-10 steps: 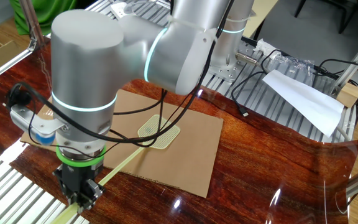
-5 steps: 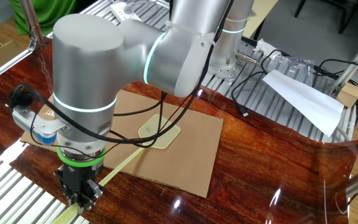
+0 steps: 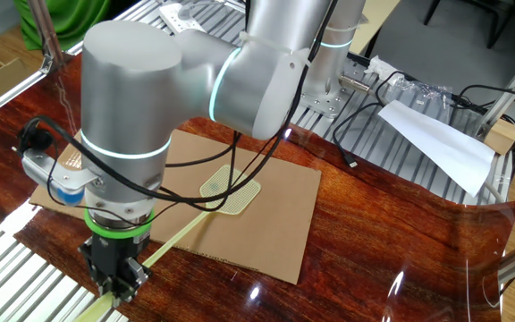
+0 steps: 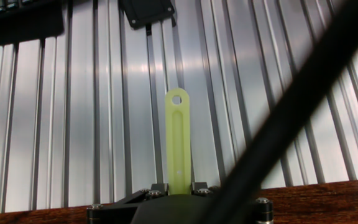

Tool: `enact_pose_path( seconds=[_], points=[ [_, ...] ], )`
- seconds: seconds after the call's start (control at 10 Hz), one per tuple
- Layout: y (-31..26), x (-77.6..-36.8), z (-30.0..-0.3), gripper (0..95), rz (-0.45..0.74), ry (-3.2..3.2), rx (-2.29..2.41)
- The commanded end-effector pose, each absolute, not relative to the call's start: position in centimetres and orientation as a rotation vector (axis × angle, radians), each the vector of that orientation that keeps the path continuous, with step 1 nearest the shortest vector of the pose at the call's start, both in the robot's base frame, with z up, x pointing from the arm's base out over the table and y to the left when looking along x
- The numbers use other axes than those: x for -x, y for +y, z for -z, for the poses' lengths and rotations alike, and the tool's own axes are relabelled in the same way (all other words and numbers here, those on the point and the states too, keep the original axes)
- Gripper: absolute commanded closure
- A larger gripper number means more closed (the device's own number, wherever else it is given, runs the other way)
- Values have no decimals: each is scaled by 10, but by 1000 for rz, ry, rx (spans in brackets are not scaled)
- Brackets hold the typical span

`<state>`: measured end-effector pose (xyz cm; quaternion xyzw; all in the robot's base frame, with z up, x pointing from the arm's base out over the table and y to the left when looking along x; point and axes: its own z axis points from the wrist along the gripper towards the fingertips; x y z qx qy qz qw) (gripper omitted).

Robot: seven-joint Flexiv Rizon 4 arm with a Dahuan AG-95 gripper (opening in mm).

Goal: Swat with a flyswatter

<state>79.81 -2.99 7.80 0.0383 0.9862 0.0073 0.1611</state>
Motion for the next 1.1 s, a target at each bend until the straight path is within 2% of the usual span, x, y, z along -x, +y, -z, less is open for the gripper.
enact_pose_path(
  seconds=[0.1, 0.4, 0.5, 1.1],
  points=[
    [-29, -799, -79, 950, -15, 2882, -111],
    [-25, -800, -100, 950, -17, 2978, -102],
    [-23, -800, -116, 950, -17, 3003, -99],
    [-25, -800, -172, 950, -26, 3075, -67]
  ],
)
